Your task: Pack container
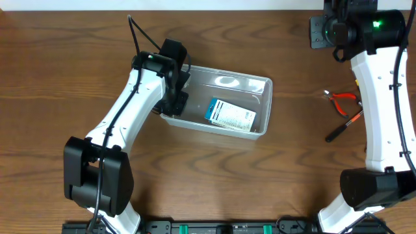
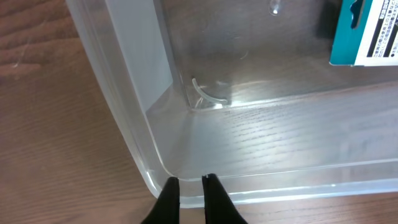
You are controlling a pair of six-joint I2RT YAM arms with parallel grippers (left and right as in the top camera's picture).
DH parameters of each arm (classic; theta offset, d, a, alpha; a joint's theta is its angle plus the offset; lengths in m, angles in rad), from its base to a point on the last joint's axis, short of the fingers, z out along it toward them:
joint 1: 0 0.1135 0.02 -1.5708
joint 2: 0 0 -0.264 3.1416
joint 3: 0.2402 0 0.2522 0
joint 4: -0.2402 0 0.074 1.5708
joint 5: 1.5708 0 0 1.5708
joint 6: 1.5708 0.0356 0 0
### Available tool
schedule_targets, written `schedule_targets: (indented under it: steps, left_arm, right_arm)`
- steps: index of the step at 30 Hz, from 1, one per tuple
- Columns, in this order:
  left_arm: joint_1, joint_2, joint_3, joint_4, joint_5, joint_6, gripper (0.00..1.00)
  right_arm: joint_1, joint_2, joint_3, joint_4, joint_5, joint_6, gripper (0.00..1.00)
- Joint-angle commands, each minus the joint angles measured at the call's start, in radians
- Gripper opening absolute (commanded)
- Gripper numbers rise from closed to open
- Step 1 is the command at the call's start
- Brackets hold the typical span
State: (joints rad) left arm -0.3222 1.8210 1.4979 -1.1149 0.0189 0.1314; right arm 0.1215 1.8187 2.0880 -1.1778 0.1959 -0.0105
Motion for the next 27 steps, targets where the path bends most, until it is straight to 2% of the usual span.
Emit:
schedule_targets:
  steps: [1,11,18,27]
  left_arm:
    - [0.000,0.005,-0.004,0.004,-0.005,0.003,0.06]
    - [0.000,0.005,-0.004,0.058,-0.005,0.003,0.06]
    - [0.000,0.005,-0.006,-0.003,-0.004,-0.040,0.06]
    - [0.000,0.005,-0.010,-0.066,0.078,-0.039,0.06]
  right_arm:
    - [-0.006,-0.006,0.013,0.000,0.006,0.009,0.03]
    - [-0.006,-0.006,0.013,-0.001,0.006,0.009,0.03]
    - [-0.006,-0.008,0.013,-0.004,0.006,0.005,0.03]
    - [-0.006,-0.009,0.013,-0.003,0.007,0.002,0.03]
